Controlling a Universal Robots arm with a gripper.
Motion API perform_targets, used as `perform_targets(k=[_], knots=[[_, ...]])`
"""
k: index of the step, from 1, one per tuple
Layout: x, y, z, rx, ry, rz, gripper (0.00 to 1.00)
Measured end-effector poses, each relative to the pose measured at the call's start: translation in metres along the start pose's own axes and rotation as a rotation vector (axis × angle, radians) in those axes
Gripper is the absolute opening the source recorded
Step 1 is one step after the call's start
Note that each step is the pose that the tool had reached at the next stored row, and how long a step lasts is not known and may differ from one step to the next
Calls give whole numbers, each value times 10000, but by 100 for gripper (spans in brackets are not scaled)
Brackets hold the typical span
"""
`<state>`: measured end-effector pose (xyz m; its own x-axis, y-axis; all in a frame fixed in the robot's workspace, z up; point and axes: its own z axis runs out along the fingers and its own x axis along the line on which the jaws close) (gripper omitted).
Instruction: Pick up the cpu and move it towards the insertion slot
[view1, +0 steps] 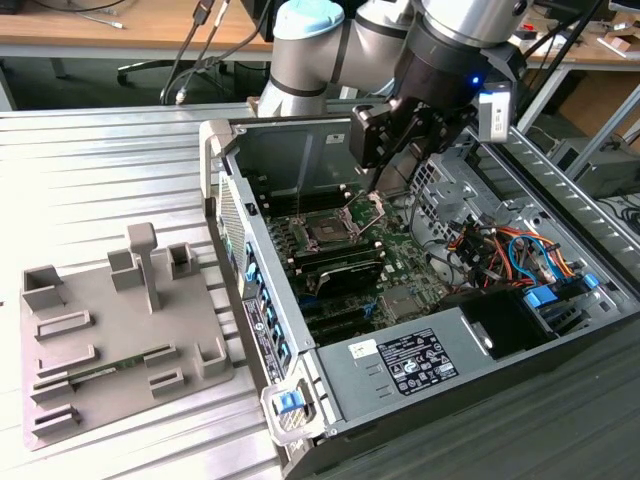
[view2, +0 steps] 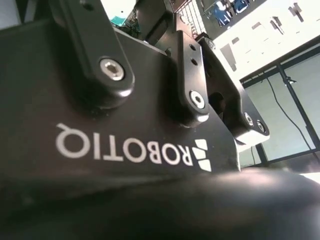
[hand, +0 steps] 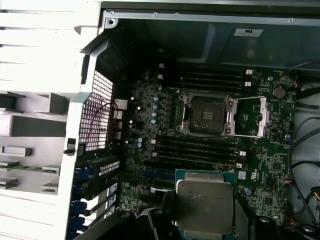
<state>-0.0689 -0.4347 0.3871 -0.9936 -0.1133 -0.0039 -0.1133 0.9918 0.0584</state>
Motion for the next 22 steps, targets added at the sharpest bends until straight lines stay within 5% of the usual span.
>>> perform_targets(k=[22], knots=[[-246,-28,-1,0,0,1,55]])
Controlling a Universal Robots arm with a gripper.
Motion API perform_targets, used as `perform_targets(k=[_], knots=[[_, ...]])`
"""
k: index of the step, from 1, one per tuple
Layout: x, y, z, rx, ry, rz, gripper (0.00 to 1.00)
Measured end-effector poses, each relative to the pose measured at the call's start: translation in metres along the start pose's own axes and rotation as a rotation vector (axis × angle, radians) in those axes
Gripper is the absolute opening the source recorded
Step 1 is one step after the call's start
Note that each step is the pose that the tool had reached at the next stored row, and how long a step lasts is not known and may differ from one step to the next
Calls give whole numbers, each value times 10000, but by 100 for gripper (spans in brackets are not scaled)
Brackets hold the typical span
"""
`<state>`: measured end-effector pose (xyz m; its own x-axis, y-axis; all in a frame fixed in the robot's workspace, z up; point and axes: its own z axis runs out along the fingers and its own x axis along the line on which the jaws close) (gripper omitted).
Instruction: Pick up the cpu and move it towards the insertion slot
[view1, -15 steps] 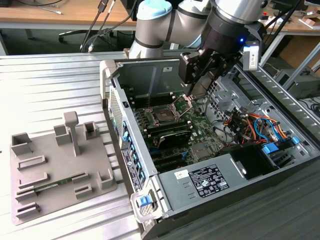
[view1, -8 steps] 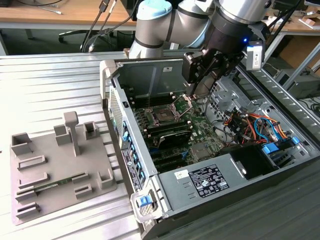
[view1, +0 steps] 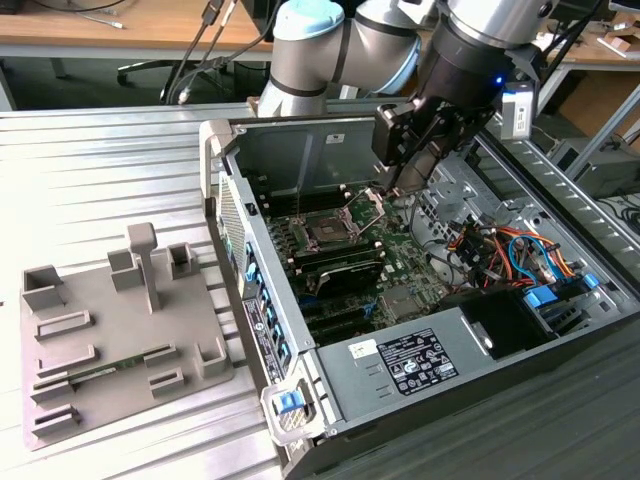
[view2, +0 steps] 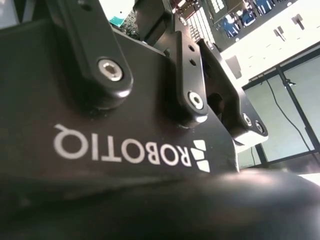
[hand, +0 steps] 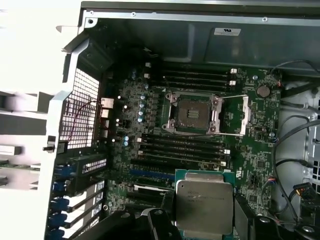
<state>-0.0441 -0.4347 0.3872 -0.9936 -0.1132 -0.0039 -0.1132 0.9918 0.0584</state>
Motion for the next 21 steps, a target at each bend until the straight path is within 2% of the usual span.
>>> perform_targets(k=[21], knots=[[-219,-25,0,-1,0,0,55]])
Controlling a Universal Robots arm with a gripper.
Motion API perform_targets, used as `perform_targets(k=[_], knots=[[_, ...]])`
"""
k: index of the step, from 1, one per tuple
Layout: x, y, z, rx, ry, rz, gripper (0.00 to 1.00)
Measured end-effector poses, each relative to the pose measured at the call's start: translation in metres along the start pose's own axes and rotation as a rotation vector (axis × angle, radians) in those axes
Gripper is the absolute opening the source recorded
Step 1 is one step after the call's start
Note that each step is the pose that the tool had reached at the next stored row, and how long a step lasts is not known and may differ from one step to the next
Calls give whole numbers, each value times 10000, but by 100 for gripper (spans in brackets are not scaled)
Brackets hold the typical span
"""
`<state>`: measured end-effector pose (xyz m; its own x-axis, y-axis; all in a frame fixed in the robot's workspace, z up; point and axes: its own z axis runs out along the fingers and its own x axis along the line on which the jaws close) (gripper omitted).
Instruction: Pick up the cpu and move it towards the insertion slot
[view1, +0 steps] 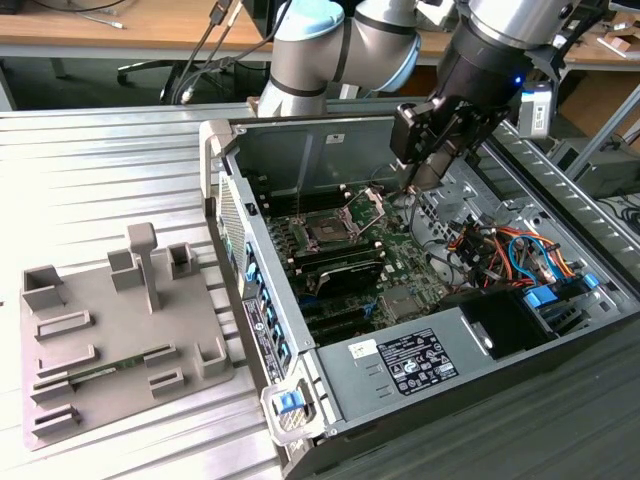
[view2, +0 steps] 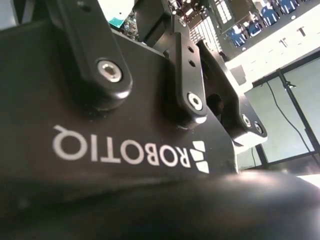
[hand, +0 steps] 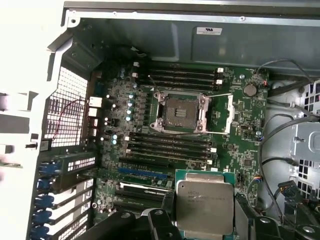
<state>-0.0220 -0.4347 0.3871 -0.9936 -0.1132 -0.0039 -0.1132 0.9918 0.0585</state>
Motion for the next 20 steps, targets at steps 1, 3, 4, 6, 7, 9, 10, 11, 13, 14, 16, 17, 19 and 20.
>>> perform_targets(k=[1,3,4,6,7,9,10,11,13,14,16,17,19,20], knots=[[-8,-1,0,1,0,0,55],[-28,-3,0,0,0,0,55],[-39,-5,0,0,0,0,55],[-59,-7,0,1,0,0,55],[-72,-8,0,0,0,-1,55],[-90,-10,0,0,0,0,55],[-101,-11,0,1,0,-1,55],[-109,-12,0,0,0,0,55],[-125,-14,0,0,0,0,55],[-132,-15,-1,1,0,0,55],[-153,-17,-1,1,0,0,55],[-161,-18,0,0,0,0,55],[-176,-20,-1,0,0,0,55],[-183,-21,-1,0,0,0,55]])
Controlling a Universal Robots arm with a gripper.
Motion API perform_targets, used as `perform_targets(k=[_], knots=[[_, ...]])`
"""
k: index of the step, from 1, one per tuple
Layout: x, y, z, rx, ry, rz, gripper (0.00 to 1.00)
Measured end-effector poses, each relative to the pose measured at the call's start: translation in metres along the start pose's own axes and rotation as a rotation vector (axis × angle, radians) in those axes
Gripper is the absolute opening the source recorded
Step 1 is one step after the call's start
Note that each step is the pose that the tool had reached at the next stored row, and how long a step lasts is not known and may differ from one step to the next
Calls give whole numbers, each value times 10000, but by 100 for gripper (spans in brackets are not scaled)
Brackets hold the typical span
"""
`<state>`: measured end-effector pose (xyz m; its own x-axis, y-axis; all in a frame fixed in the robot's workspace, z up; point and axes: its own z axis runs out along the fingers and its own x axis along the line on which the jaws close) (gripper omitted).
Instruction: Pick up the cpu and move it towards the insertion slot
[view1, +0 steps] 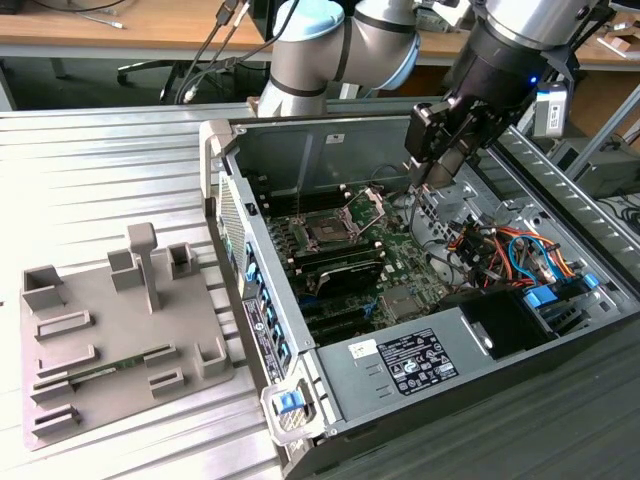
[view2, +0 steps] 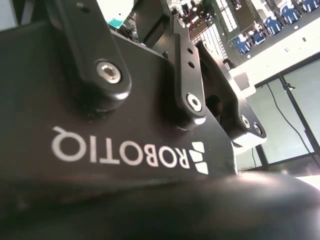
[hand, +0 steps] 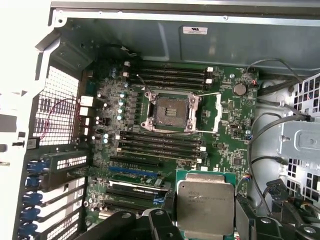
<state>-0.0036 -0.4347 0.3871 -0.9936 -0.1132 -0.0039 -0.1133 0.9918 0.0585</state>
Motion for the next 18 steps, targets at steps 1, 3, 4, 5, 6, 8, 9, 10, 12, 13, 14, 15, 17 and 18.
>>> perform_targets(k=[1,3,4,5,6,8,9,10,12,13,14,15,17,18], knots=[[-10,-1,0,0,0,0,55],[-29,-3,0,0,0,-1,55],[-37,-4,0,0,0,0,55],[-45,-5,0,0,0,0,55],[-56,-6,0,0,0,0,55],[-71,-8,0,0,0,0,55],[-81,-9,0,0,0,0,55],[-87,-10,0,0,0,-1,55],[-102,-11,-1,1,1,0,55],[-114,-13,0,0,0,0,55],[-121,-13,0,0,0,0,55],[-132,-15,0,0,1,0,55],[-148,-17,-1,1,0,0,55],[-160,-18,0,0,0,0,55]])
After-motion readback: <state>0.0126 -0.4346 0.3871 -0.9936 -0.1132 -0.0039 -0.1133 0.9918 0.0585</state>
